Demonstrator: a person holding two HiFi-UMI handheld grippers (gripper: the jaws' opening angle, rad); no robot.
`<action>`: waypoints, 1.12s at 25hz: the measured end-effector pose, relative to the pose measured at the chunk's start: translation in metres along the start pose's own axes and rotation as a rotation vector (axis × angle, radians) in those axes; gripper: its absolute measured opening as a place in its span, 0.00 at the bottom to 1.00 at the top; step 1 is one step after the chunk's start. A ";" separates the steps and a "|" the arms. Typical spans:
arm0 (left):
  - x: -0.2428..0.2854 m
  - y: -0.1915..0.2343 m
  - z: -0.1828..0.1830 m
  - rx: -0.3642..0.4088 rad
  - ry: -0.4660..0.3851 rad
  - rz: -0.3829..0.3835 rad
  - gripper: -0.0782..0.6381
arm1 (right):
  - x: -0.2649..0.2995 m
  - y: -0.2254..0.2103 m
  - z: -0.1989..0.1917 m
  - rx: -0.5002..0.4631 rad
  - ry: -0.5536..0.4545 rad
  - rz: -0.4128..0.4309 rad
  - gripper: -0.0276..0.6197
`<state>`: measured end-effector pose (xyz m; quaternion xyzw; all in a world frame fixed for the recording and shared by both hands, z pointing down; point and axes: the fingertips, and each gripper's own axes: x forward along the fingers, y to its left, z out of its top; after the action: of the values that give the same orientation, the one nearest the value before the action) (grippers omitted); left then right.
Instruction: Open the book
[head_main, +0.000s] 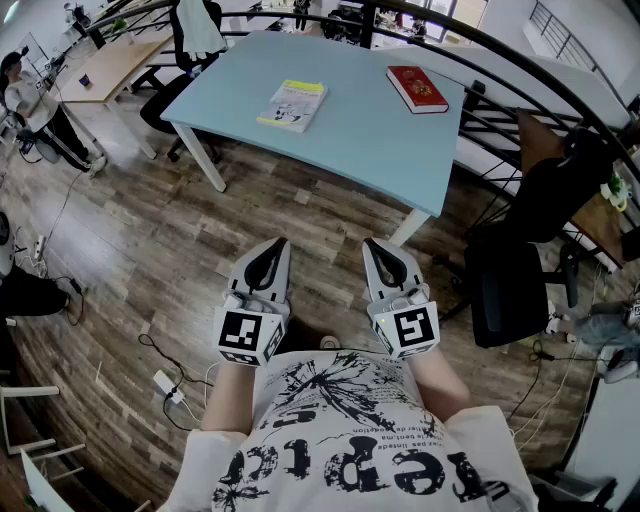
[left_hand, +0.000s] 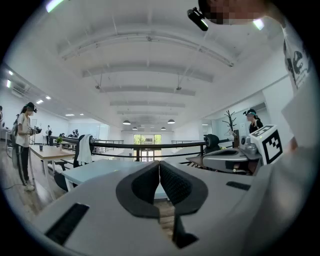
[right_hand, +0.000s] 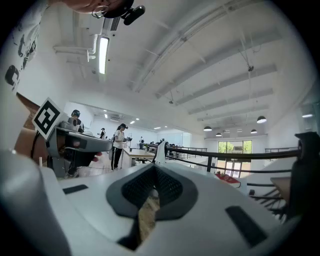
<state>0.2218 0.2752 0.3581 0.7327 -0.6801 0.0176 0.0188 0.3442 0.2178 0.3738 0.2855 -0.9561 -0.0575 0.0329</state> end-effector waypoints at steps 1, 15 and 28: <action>0.001 -0.001 0.000 0.000 0.000 -0.001 0.14 | 0.000 -0.001 0.000 -0.001 0.001 0.000 0.05; 0.025 0.040 -0.018 -0.022 0.040 -0.013 0.14 | 0.042 -0.005 -0.013 0.049 0.023 -0.021 0.06; 0.099 0.206 -0.014 -0.027 0.056 -0.104 0.14 | 0.210 -0.001 -0.011 0.090 0.061 -0.159 0.06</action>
<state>0.0239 0.1621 0.3775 0.7658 -0.6406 0.0280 0.0487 0.1705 0.1010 0.3906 0.3633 -0.9306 -0.0084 0.0445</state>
